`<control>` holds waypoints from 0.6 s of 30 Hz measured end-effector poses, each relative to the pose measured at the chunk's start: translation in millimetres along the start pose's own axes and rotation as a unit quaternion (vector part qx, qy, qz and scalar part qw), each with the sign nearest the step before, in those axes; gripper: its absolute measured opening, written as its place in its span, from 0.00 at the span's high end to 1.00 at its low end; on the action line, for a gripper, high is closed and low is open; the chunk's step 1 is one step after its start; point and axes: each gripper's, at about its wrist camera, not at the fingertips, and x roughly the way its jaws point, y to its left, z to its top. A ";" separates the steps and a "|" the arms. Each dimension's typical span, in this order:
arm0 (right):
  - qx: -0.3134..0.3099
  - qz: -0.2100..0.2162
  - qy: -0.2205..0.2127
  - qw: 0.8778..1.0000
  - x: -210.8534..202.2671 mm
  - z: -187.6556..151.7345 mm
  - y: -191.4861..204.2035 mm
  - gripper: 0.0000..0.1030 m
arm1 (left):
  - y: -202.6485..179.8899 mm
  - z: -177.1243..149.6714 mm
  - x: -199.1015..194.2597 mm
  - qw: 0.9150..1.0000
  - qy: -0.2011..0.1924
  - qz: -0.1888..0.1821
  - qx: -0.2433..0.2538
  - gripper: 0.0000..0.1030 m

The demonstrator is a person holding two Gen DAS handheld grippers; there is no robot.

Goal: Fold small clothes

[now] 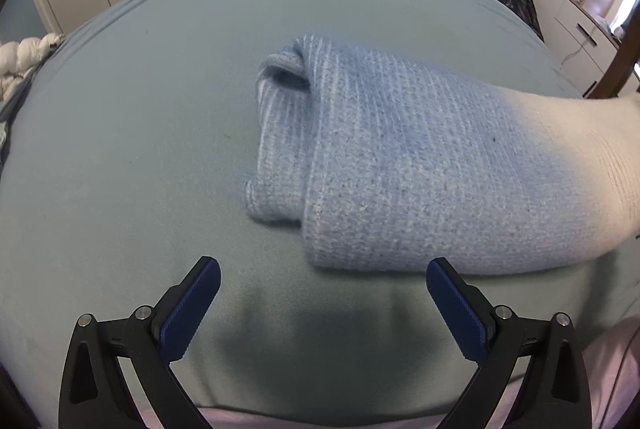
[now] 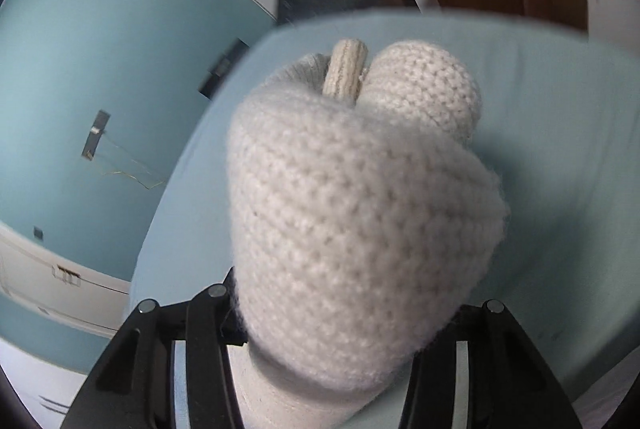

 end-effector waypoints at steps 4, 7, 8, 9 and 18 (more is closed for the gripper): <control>-0.019 -0.013 -0.006 1.000 -8.4 -3.2 3.1 0.58 | -7.1 -1.0 -6.3 1.000 -0.011 0.012 0.022 0.00; -0.023 -0.022 -0.003 0.999 -7.7 -1.3 9.2 0.58 | -17.3 -2.1 -18.2 0.998 -0.029 0.031 0.051 0.00; -0.020 -0.023 -0.003 1.000 2.6 7.8 27.9 0.58 | -23.9 0.8 -22.3 0.997 -0.036 0.038 0.059 0.00; -0.021 -0.023 -0.003 1.000 2.6 10.0 31.7 0.58 | -32.1 6.2 -26.1 0.996 -0.042 0.037 0.063 0.00; -0.034 -0.013 -0.003 0.999 17.4 8.0 42.5 0.58 | -140.7 46.8 -4.7 0.993 -0.037 0.029 0.112 0.00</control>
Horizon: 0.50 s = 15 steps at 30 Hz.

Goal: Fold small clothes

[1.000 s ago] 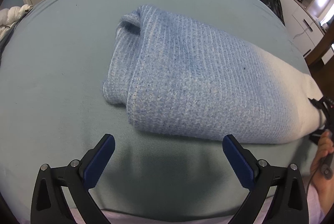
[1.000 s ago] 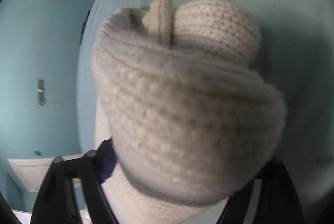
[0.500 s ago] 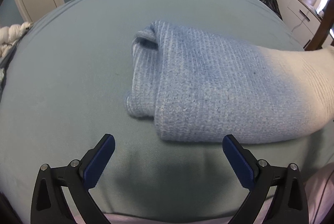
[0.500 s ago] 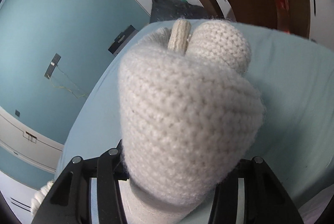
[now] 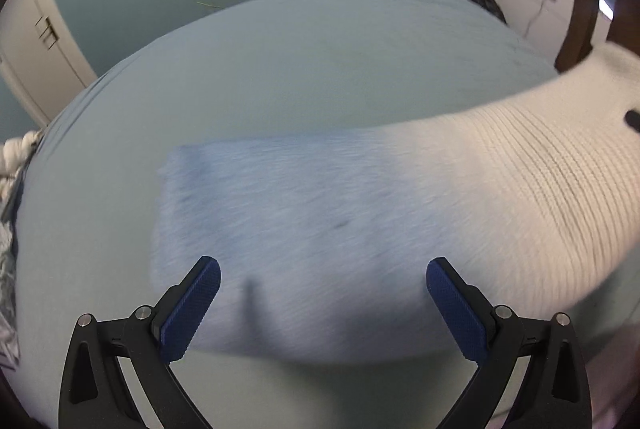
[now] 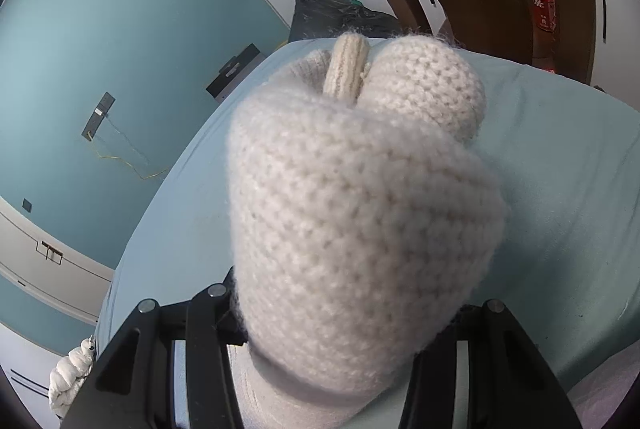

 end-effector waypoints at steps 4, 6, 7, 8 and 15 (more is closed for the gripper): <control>-0.008 0.006 0.002 1.000 0.0 -0.8 -1.0 0.58 | -39.4 -2.3 18.5 0.998 -0.004 0.035 0.043 0.00; -0.014 0.011 0.003 1.000 0.6 -1.3 0.1 0.58 | -49.7 -9.7 33.4 0.997 0.008 0.046 0.057 0.00; -0.018 0.013 0.004 1.000 1.4 -1.7 1.9 0.58 | -48.7 -13.2 40.3 0.998 0.017 0.041 0.048 0.00; -0.027 0.016 0.004 1.000 2.0 -3.3 5.9 0.58 | -45.3 -17.2 45.2 0.999 0.020 0.034 0.037 0.00; -0.095 0.017 -0.025 0.995 -4.8 -14.1 35.9 0.58 | -28.0 -0.8 20.3 1.000 0.003 0.008 0.008 0.01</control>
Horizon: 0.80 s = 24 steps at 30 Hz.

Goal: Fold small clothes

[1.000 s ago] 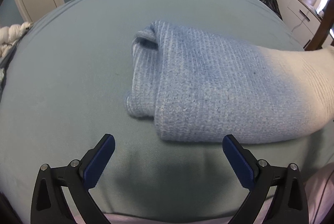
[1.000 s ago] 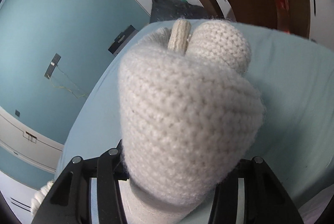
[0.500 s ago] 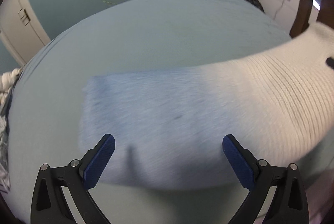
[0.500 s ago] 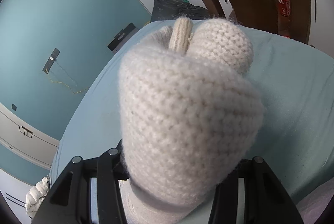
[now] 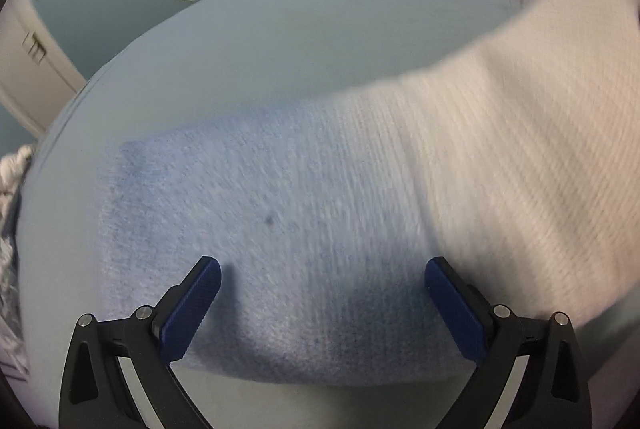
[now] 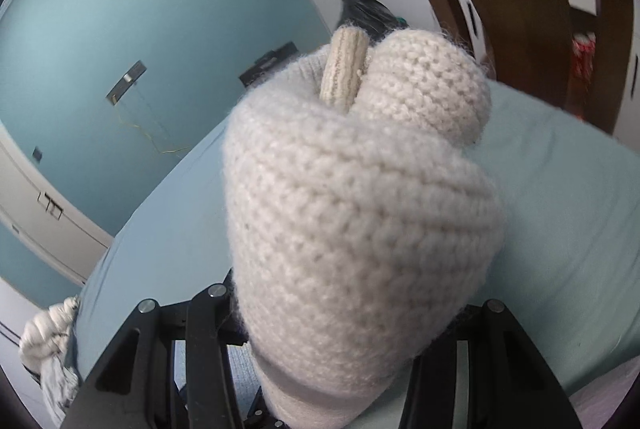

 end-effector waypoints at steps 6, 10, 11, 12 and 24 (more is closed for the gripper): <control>-0.010 0.009 -0.013 1.000 -6.4 2.2 0.5 0.58 | -18.7 12.0 12.5 1.000 0.008 -0.024 0.005 0.00; -0.028 0.008 -0.006 1.000 -4.3 -4.6 3.6 0.57 | -22.0 2.4 25.9 0.999 -0.004 -0.033 -0.005 0.00; -0.034 0.004 -0.002 0.999 -1.8 -7.3 4.6 0.57 | -19.8 2.8 23.4 0.999 -0.007 -0.039 0.002 0.00; -0.038 0.002 -0.003 0.999 -0.5 -8.3 4.7 0.57 | -15.8 6.1 19.8 0.999 -0.006 -0.045 0.007 0.00; -0.033 0.014 -0.015 0.999 -1.5 1.7 -5.1 0.58 | -1.6 74.3 60.0 0.999 0.004 0.051 -0.011 0.00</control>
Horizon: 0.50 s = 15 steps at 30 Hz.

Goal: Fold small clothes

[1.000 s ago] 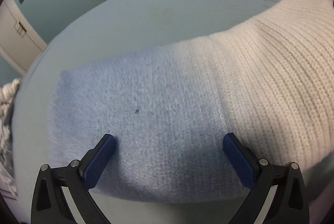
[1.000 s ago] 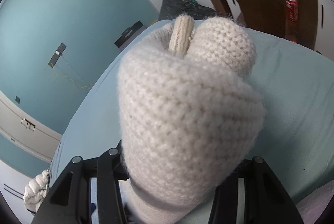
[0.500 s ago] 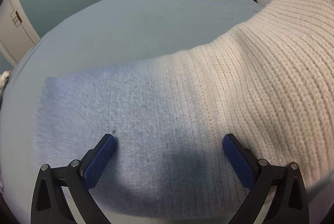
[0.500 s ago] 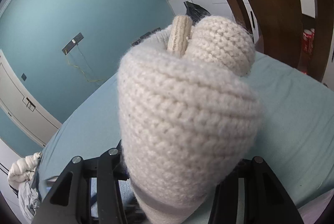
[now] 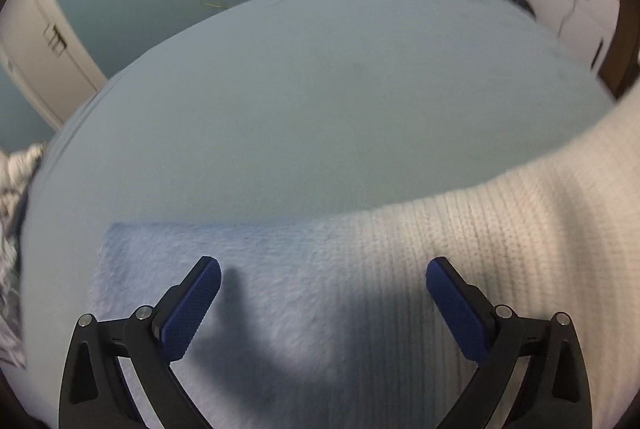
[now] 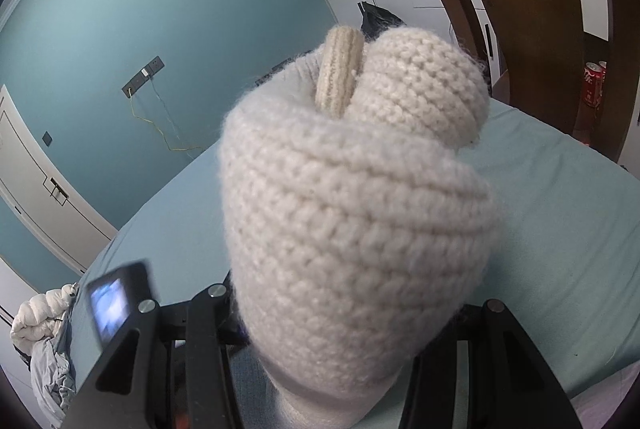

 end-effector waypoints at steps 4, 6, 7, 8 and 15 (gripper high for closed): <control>-0.028 -0.003 0.001 1.000 5.9 -5.1 11.0 0.58 | -5.7 -7.6 2.0 1.000 -0.008 0.008 0.013 0.00; -0.038 -0.008 -0.004 0.999 8.6 -8.4 14.5 0.58 | 4.1 -11.0 -7.6 1.000 0.010 -0.013 0.019 0.00; -0.038 -0.007 -0.006 0.999 8.3 -7.7 14.5 0.58 | 14.6 -13.7 -15.0 0.999 0.020 -0.030 0.015 0.00; -0.036 -0.003 -0.006 0.999 8.4 -5.7 13.8 0.58 | 26.1 -19.8 -24.4 0.999 0.020 -0.042 0.009 0.00; -0.033 -0.007 -0.004 0.999 13.5 -2.2 11.1 0.58 | 89.6 -79.9 -80.6 1.000 0.002 -0.016 0.018 0.00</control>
